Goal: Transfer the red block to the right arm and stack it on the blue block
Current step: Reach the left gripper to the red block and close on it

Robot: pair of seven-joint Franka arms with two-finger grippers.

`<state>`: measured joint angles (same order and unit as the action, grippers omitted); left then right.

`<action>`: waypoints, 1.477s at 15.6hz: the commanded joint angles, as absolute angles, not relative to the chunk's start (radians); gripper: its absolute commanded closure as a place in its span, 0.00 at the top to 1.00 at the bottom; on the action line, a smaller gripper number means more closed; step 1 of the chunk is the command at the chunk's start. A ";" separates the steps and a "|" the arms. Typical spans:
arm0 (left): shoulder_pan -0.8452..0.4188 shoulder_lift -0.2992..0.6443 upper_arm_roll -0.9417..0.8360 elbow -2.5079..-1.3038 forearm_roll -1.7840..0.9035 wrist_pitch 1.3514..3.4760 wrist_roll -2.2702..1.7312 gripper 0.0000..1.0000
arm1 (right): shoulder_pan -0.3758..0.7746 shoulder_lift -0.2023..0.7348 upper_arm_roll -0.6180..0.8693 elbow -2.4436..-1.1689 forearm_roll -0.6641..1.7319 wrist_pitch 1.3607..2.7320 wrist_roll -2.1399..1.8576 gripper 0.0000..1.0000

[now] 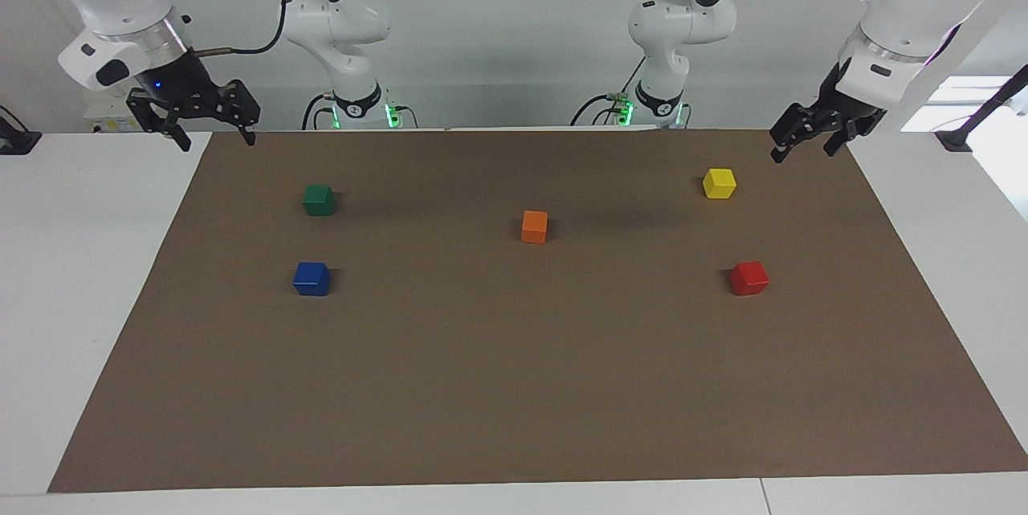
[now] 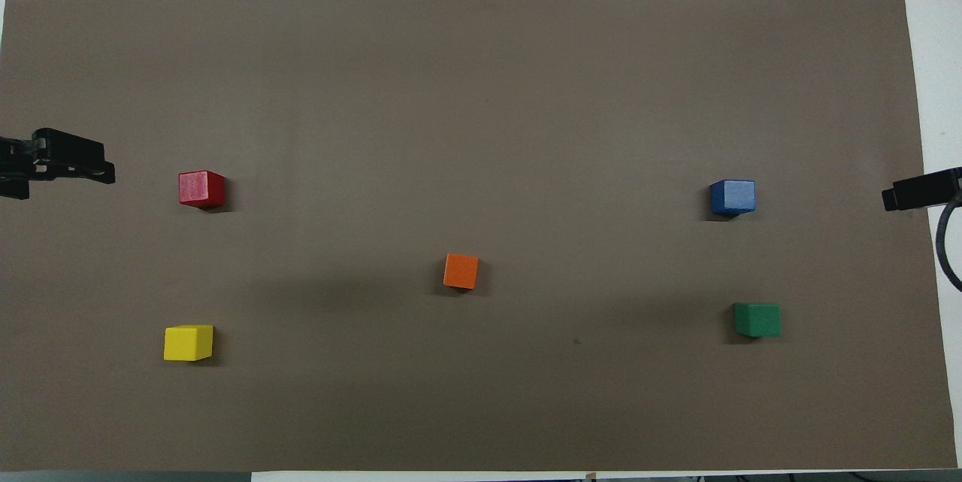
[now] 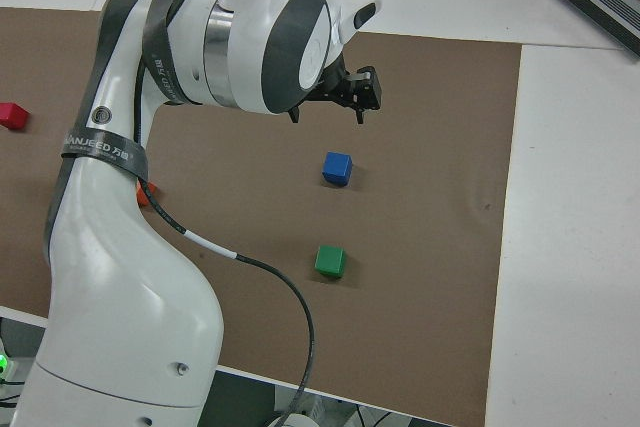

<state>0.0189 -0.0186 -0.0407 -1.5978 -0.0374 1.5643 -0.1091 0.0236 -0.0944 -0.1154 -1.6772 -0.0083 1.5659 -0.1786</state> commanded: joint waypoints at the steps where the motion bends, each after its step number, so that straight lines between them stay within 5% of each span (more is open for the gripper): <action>1: 0.034 -0.028 -0.049 -1.608 -0.054 1.568 -0.091 1.00 | 0.020 -0.112 -0.112 -1.695 -0.032 1.555 -0.166 1.00; 13: 0.023 -0.011 -0.009 -2.074 -0.025 2.199 -0.046 1.00 | 0.020 -0.123 -0.110 -1.718 -0.020 1.558 -0.173 1.00; 23: 0.020 0.230 -0.009 -2.103 0.026 2.453 0.026 1.00 | -0.093 -0.098 -0.114 -1.940 0.525 1.663 -0.391 1.00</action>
<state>0.0194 0.1921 -0.0098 -2.0898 0.0018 2.3862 0.0171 -0.0422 -0.1036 -0.1153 -1.8717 0.3835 1.6330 -0.2887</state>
